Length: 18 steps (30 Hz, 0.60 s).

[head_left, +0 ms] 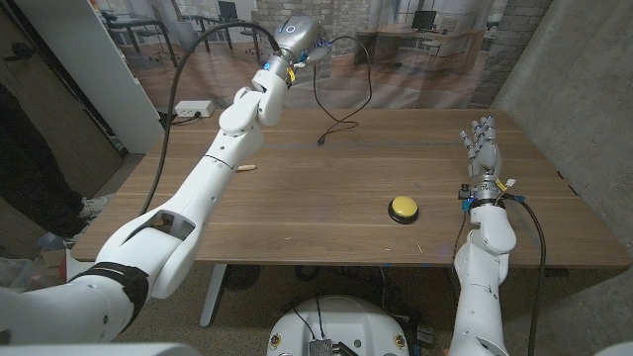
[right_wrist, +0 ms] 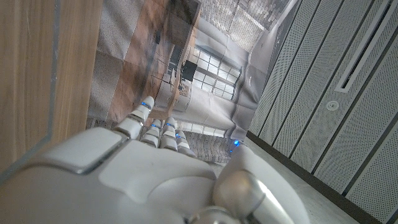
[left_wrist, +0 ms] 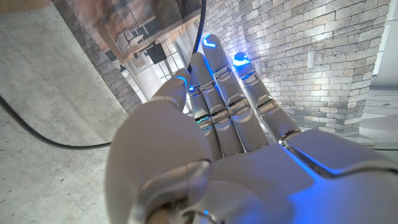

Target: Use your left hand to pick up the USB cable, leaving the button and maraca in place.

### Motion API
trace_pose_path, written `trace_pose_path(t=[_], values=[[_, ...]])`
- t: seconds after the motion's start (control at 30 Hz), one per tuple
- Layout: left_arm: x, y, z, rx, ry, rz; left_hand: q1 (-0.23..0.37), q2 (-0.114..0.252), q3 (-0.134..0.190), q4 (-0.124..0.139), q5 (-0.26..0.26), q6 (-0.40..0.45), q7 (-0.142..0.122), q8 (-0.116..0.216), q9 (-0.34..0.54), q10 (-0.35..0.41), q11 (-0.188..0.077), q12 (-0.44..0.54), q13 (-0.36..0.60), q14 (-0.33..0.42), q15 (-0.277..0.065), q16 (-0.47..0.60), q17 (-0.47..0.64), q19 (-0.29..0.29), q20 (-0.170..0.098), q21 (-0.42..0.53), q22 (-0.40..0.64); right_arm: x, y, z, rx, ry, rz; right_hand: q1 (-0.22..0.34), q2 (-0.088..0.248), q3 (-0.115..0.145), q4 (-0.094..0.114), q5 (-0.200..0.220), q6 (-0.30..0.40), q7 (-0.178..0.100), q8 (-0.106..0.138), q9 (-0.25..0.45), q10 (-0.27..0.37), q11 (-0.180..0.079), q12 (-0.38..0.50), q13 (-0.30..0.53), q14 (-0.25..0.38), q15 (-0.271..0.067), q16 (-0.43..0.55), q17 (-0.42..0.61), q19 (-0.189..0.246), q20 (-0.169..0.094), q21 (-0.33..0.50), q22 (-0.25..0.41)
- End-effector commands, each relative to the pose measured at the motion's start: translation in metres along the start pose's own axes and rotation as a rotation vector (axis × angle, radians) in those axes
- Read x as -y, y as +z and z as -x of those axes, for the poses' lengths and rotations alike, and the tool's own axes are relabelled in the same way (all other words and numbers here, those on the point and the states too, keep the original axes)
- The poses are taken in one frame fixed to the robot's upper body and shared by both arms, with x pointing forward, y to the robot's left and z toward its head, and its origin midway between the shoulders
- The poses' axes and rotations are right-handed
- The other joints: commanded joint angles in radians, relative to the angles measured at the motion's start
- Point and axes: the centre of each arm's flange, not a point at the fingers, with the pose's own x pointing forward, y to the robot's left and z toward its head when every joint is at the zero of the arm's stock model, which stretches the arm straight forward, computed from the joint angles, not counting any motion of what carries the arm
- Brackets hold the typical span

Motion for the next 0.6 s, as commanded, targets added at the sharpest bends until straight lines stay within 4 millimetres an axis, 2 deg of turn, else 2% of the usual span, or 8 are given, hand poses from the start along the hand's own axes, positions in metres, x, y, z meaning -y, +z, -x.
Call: trace_pose_path(t=[0.03,0.6], values=[[0.007,-0.018,0.005,-0.04,0.085,0.063,0.002,0.01,0.034,0.009,0.011,0.028,0.021,0.176,0.172,0.072,-0.058,-0.005,0.005,0.061,-0.056,-0.003,0.004,-0.011,-0.042,0.006,0.0,-0.02,0.006,0.018,-0.016,-0.023,0.035,0.011,-0.003,0.0,-0.004,0.005,0.003,0.009,-0.002,0.004,0.004,0.002,0.002,0.003,0.008,0.003,-0.001,0.004,0.007,-0.002,-0.002,0.003],[0.021,-0.046,0.011,-0.058,0.147,0.149,-0.003,0.006,0.04,0.01,0.023,0.03,0.021,0.176,0.172,0.073,-0.054,-0.012,0.01,0.068,-0.056,-0.008,0.007,-0.013,-0.042,0.021,-0.002,-0.055,0.014,0.037,-0.037,-0.038,0.089,0.012,-0.003,0.0,-0.005,0.006,0.004,0.009,-0.002,0.004,0.004,0.002,0.001,0.004,0.008,0.004,-0.001,0.004,0.007,-0.002,-0.002,0.003]])
